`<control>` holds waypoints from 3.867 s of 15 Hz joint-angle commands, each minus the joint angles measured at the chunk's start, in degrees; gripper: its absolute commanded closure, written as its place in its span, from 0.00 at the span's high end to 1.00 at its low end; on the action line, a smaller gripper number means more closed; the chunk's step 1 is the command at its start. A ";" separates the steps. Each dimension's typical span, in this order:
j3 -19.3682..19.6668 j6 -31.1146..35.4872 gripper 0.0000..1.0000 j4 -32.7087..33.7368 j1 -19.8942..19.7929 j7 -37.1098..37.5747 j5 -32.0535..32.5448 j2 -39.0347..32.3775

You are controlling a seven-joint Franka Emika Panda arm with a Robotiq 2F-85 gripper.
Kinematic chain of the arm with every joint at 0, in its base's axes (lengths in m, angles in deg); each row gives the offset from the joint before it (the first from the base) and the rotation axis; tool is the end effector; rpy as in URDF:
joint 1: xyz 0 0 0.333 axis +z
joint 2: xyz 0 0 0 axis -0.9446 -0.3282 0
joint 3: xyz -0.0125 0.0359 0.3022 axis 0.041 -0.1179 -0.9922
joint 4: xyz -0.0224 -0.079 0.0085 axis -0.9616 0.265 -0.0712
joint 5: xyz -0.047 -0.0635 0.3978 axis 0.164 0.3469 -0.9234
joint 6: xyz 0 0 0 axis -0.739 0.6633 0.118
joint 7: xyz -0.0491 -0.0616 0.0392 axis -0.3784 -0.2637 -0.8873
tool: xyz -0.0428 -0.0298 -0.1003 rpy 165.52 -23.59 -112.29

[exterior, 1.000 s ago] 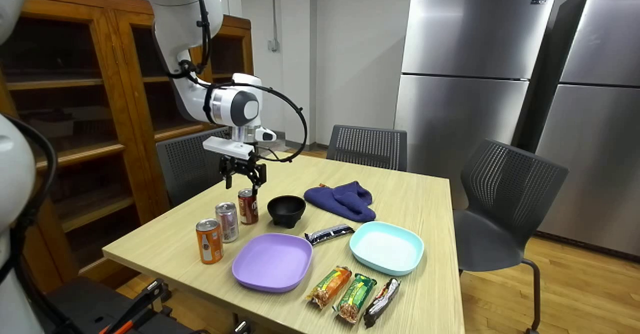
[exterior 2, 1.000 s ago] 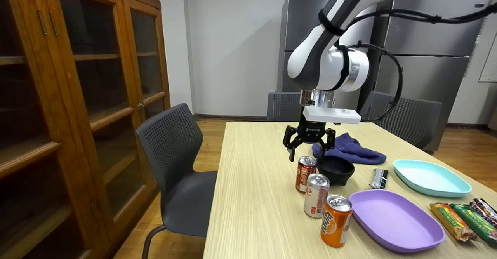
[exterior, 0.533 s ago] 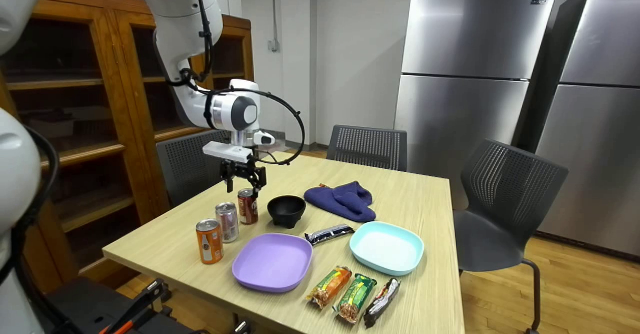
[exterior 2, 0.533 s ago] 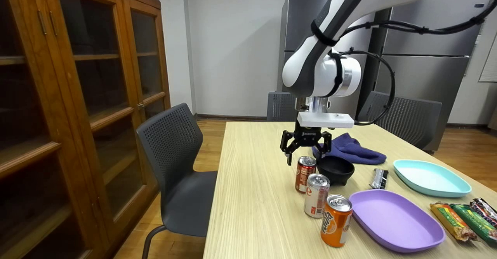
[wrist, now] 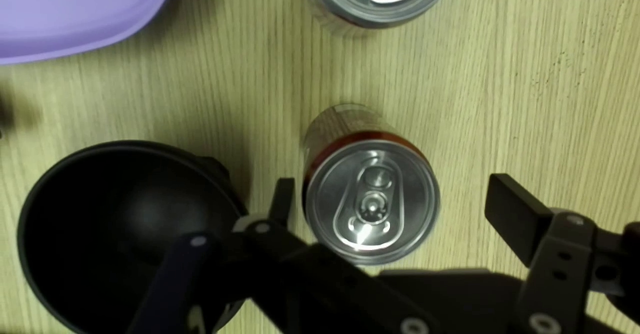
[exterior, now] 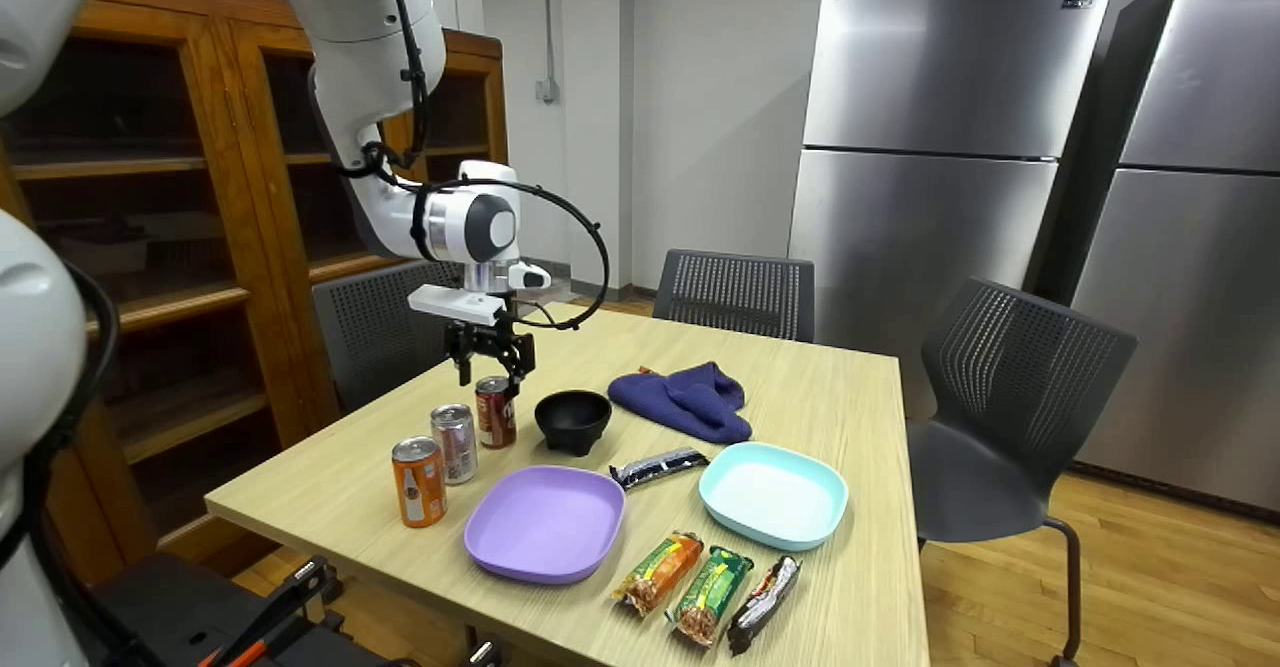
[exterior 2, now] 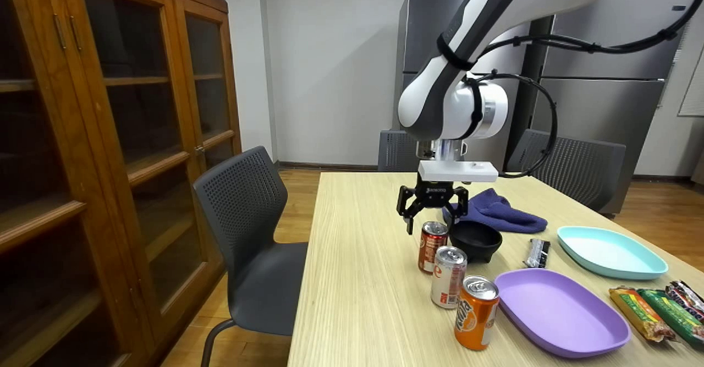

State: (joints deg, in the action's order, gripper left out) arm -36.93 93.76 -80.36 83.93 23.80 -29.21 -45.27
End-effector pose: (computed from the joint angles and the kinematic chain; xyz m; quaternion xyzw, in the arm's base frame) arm 0.5976 0.1628 0.1164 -0.9980 -0.0480 0.0418 0.0063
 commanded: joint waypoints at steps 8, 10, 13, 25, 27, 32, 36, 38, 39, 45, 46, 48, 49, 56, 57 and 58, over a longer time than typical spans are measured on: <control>0.75 -1.90 0.38 -0.09 1.11 3.00 1.61 2.13; 0.20 -2.37 0.38 -0.73 0.77 2.57 1.03 3.74; -0.02 -2.52 0.38 -1.93 0.47 2.42 0.80 6.76; 0.56 -2.12 0.38 -13.57 -2.13 2.99 0.96 23.90; 0.81 -2.14 0.38 -16.10 -3.20 3.01 0.82 26.37; 2.44 -2.13 0.38 -22.15 -6.16 3.60 1.42 30.88; 4.10 -1.23 0.38 -26.32 -8.45 4.22 1.93 32.84; 4.82 -0.37 0.38 -28.20 -9.54 4.43 1.76 33.03; 5.13 -0.12 0.38 -28.93 -10.10 4.41 1.36 32.88; 6.80 3.46 0.38 -32.09 -13.22 5.43 -1.52 30.68; 6.96 4.56 0.38 -32.47 -13.61 5.60 -2.03 30.20; 7.07 6.93 0.38 -32.93 -14.22 5.45 -4.03 28.84; 7.09 8.06 0.38 -33.04 -14.44 5.51 -4.92 28.09; 7.11 13.70 0.38 -31.74 -14.56 5.90 -9.12 21.63; 7.16 14.11 0.38 -31.46 -14.53 6.05 -9.35 20.83; 7.20 14.41 0.38 -31.26 -14.48 6.16 -9.45 20.22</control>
State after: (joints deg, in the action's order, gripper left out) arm -29.35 107.15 -112.88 69.85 28.49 -37.81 -23.55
